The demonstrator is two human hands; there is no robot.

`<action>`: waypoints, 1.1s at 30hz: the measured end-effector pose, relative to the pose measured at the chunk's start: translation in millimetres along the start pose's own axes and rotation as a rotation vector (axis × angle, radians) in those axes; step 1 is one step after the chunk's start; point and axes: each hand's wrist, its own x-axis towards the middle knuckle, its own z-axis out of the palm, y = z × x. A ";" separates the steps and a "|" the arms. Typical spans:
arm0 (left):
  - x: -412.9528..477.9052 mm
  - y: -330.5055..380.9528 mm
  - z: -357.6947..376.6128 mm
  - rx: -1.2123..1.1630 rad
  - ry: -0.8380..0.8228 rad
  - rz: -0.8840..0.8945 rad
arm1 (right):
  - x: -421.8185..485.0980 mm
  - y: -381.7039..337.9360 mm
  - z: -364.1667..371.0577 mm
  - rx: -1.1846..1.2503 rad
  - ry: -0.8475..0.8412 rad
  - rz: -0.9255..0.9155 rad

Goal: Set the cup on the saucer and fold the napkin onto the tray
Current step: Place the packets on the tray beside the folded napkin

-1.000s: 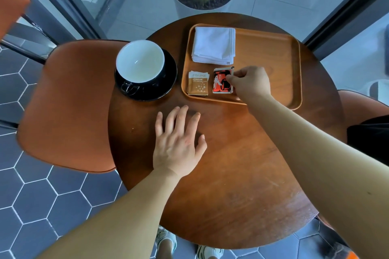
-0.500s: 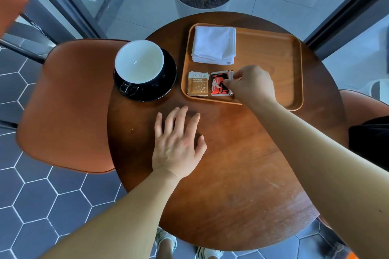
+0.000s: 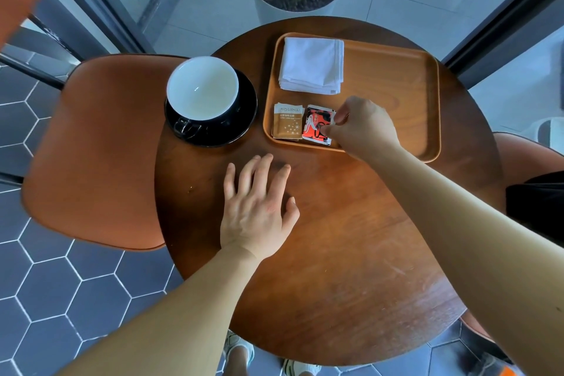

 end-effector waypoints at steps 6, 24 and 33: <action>0.8 0.2 0.1 -0.014 0.008 0.000 | 1.7 -0.9 1.8 -0.024 0.091 -0.065; 51.8 1.7 -33.1 -0.118 -0.047 0.101 | -5.2 11.1 1.2 0.047 0.095 -0.015; 73.8 -8.1 -36.2 -0.030 -0.204 0.172 | -7.2 6.4 15.9 -0.060 0.098 -0.022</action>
